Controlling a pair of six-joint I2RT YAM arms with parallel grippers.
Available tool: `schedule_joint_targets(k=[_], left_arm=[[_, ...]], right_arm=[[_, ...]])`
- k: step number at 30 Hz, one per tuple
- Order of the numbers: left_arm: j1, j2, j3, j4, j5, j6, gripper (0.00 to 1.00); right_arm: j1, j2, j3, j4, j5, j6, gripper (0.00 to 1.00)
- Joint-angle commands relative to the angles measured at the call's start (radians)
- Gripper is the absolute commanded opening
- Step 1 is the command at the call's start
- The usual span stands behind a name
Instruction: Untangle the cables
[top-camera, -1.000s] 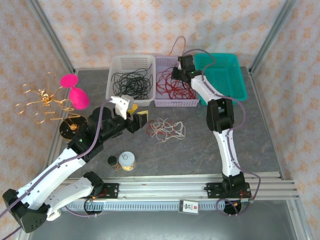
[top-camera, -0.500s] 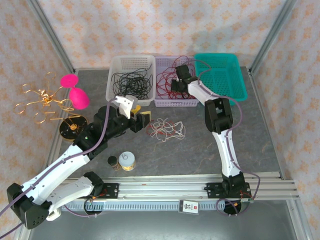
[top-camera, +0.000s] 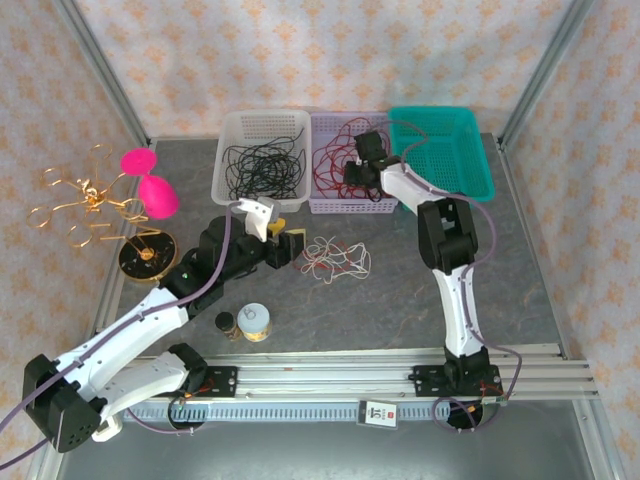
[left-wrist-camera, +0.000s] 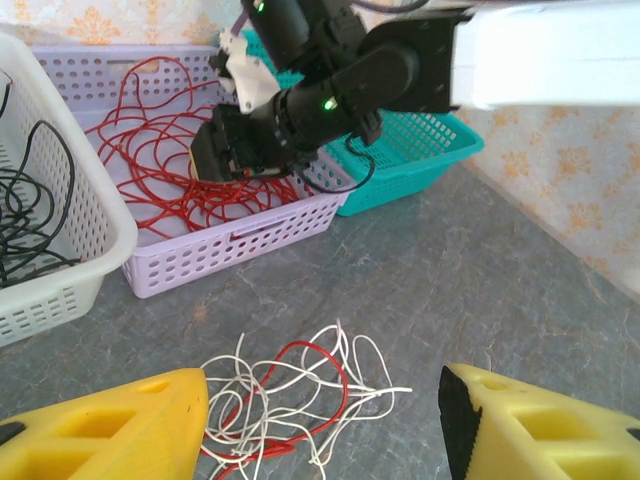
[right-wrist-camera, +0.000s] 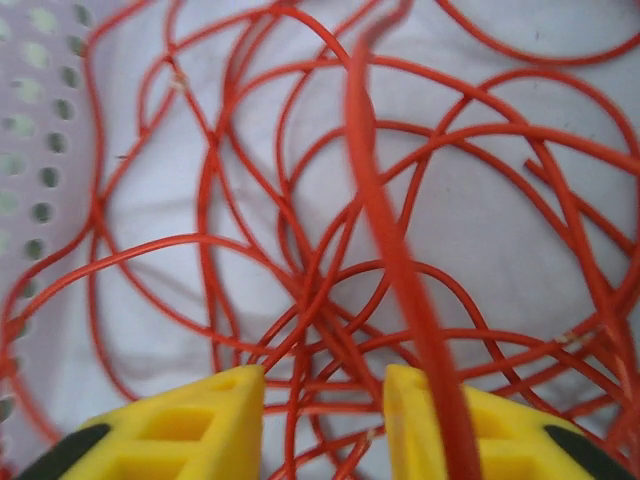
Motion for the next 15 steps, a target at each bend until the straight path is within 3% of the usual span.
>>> schedule_joint_targets(k=[1, 9, 15], left_arm=[[-0.002, -0.014, -0.027, 0.090, 0.004, -0.017, 0.65], [0.005, 0.050, -0.015, 0.153, -0.017, -0.012, 0.65], [0.028, 0.116, -0.006, 0.216, 0.020, -0.044, 0.65]], right_arm=[[0.044, -0.155, -0.051, 0.027, 0.049, -0.005, 0.42], [0.077, -0.498, -0.464, 0.196, 0.039, 0.041, 0.62], [0.132, -0.686, -0.585, 0.184, 0.115, 0.039, 0.74]])
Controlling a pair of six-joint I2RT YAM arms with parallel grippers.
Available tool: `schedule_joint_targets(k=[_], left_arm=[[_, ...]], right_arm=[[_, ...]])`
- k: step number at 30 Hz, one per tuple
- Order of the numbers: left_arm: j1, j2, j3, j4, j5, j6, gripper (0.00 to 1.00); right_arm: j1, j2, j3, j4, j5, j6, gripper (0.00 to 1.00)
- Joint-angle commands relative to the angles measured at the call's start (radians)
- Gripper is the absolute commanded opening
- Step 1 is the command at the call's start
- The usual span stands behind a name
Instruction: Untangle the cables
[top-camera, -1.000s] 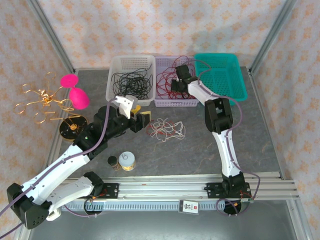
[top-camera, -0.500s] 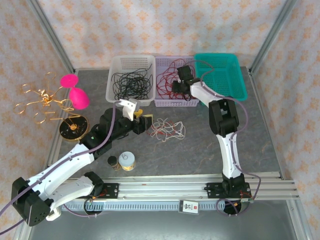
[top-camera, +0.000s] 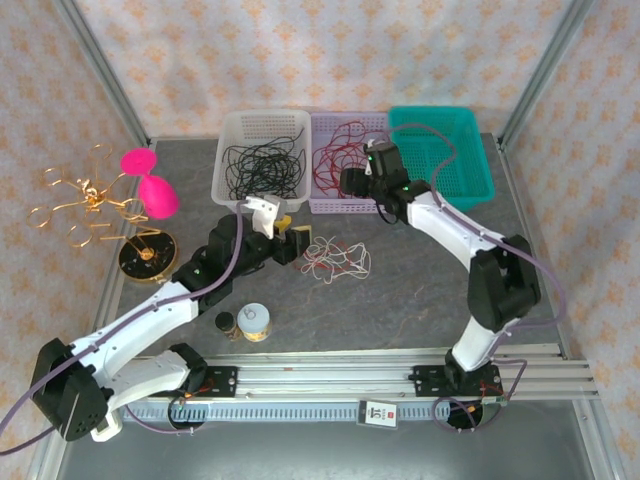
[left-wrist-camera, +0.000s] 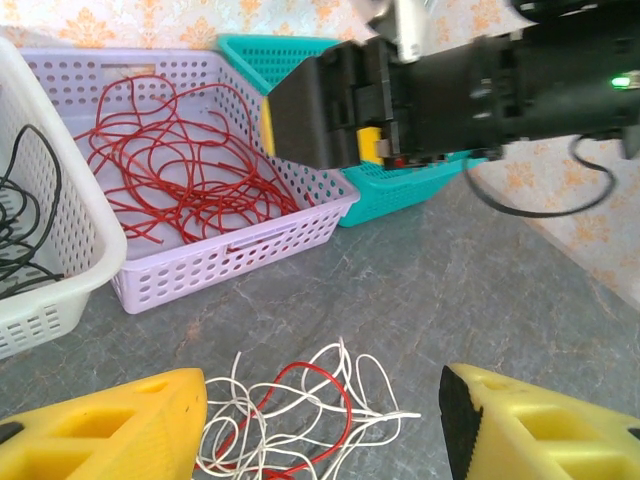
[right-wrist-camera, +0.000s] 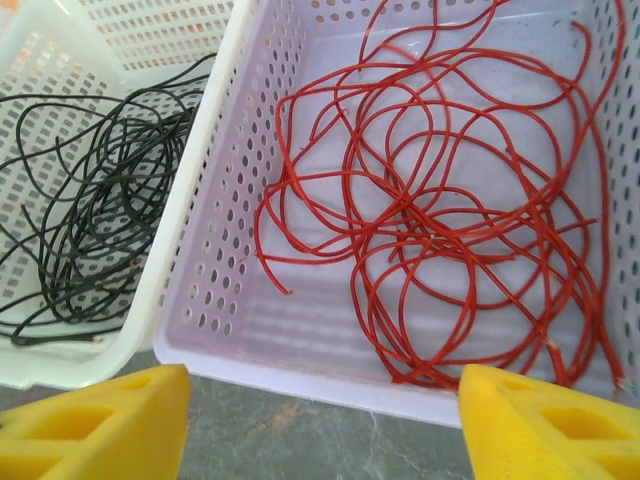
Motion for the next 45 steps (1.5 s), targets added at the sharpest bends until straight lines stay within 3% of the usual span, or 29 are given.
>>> schedule_joint_targets(k=[1, 11, 20, 23, 28, 33, 39, 45], left_arm=[[0.022, 0.031, 0.019, 0.084, 0.029, -0.033, 0.65], [0.059, 0.118, 0.022, 0.138, 0.068, -0.076, 0.65], [0.068, 0.090, 0.018, 0.081, 0.077, -0.091, 0.65], [0.068, 0.075, -0.003, 0.034, 0.071, -0.092, 0.65], [0.069, 0.056, -0.047, 0.022, 0.068, -0.113, 0.62], [0.069, 0.045, -0.064, -0.006, 0.080, -0.110, 0.60], [0.069, 0.048, -0.066, -0.028, 0.103, -0.092, 0.59], [0.068, 0.058, -0.054, -0.057, 0.123, -0.070, 0.57]], right_arm=[[0.042, -0.110, -0.049, 0.019, 0.083, 0.006, 0.75], [0.054, -0.427, -0.208, -0.065, 0.128, 0.060, 0.78], [0.054, -0.646, -0.443, -0.132, 0.066, 0.119, 0.78], [0.055, -0.625, -0.495, -0.154, 0.010, 0.136, 0.76], [0.064, -0.541, -0.610, 0.007, -0.136, 0.195, 0.67], [0.064, -0.364, -0.588, 0.013, 0.000, 0.177, 0.58], [0.061, -0.196, -0.497, 0.075, 0.004, 0.121, 0.54], [0.080, -0.159, -0.412, 0.046, -0.060, 0.051, 0.46]])
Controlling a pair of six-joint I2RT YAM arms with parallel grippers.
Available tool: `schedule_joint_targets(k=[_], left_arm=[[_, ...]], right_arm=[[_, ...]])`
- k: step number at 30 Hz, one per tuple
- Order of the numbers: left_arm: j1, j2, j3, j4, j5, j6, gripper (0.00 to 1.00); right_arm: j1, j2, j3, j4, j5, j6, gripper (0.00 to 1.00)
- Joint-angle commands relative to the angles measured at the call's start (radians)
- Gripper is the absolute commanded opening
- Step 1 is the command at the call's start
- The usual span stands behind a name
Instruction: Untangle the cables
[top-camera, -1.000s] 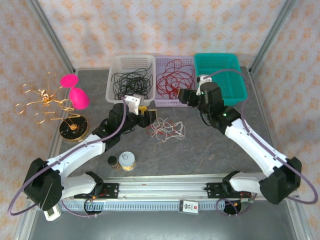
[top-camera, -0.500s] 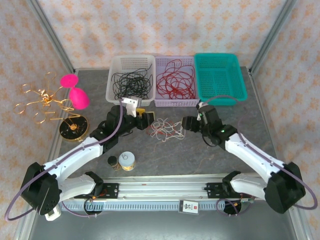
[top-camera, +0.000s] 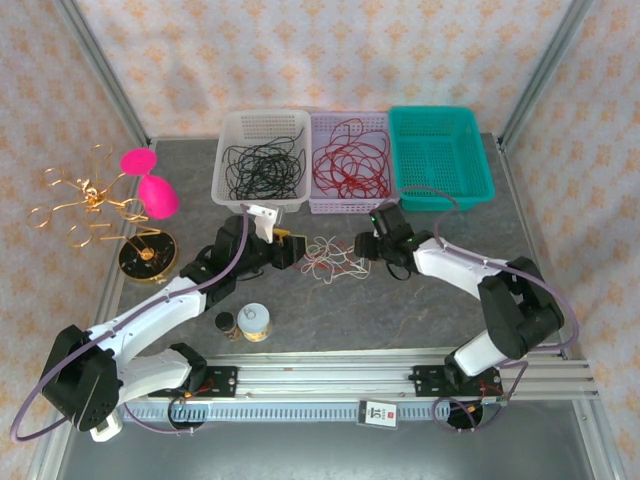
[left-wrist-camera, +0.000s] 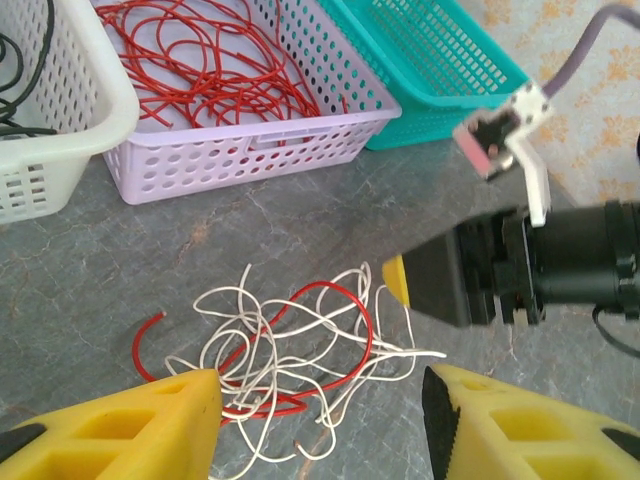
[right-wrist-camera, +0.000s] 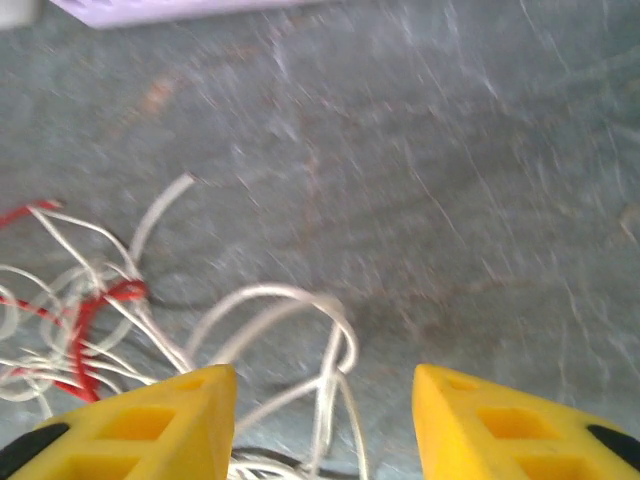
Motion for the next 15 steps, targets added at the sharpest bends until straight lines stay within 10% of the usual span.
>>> schedule_joint_targets(k=[1, 15], left_arm=[[0.006, -0.007, 0.009, -0.030, 0.017, 0.023, 0.57], [0.006, -0.023, 0.005, -0.026, 0.018, 0.016, 0.56]], right_arm=[[0.025, 0.007, 0.060, 0.006, -0.017, -0.075, 0.44], [0.080, 0.194, 0.122, 0.090, -0.103, -0.110, 0.32]])
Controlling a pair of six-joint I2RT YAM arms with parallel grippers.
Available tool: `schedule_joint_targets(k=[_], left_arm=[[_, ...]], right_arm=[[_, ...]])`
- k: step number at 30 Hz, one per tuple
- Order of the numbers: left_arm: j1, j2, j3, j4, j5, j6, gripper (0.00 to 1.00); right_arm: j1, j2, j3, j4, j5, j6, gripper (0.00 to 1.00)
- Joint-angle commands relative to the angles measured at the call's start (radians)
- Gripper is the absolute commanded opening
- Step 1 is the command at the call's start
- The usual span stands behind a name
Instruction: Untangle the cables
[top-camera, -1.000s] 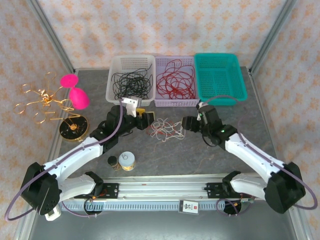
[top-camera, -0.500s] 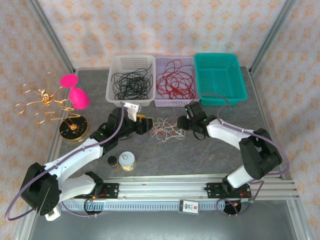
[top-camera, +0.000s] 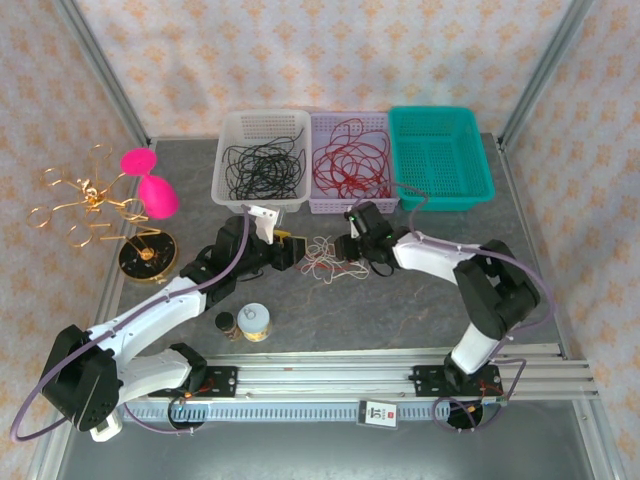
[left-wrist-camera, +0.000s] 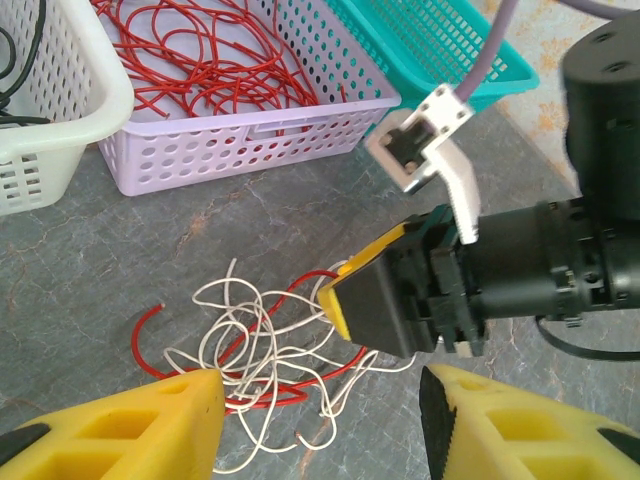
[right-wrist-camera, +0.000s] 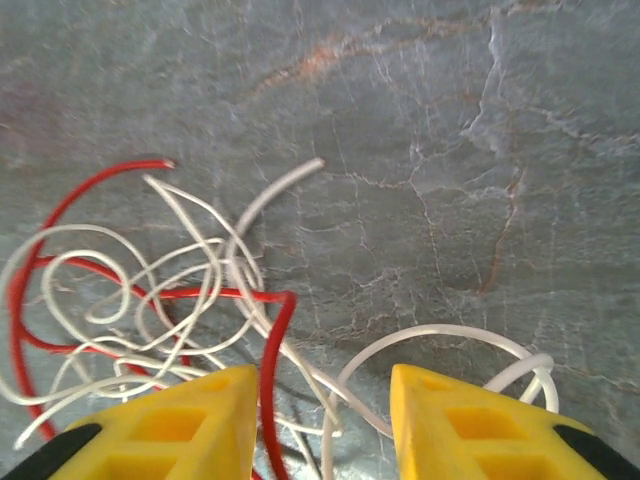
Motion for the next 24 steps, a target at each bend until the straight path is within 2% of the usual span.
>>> schedule_joint_targets(k=[1, 3, 8, 12, 17, 24], left_arm=[[0.007, -0.027, 0.003, -0.018, 0.010, 0.011, 0.56], [0.006, -0.027, -0.003, -0.015, 0.003, 0.011, 0.56], [0.006, -0.015, 0.010, -0.002, 0.007, 0.010, 0.54], [0.006, -0.032, 0.015, 0.042, 0.028, 0.018, 0.53], [0.004, -0.063, 0.036, 0.067, 0.115, 0.063, 0.56], [0.005, -0.055, 0.094, 0.058, 0.157, 0.092, 0.57]], right_arm=[[0.002, 0.032, 0.044, 0.035, -0.019, -0.010, 0.26], [0.010, 0.025, 0.054, 0.030, -0.008, 0.004, 0.15], [0.027, -0.100, 0.016, 0.026, 0.047, 0.027, 0.01], [0.031, -0.247, -0.013, 0.010, 0.072, 0.029, 0.00], [0.031, -0.388, 0.026, -0.032, 0.083, -0.038, 0.00], [0.032, -0.411, 0.215, -0.140, 0.095, -0.173, 0.00]])
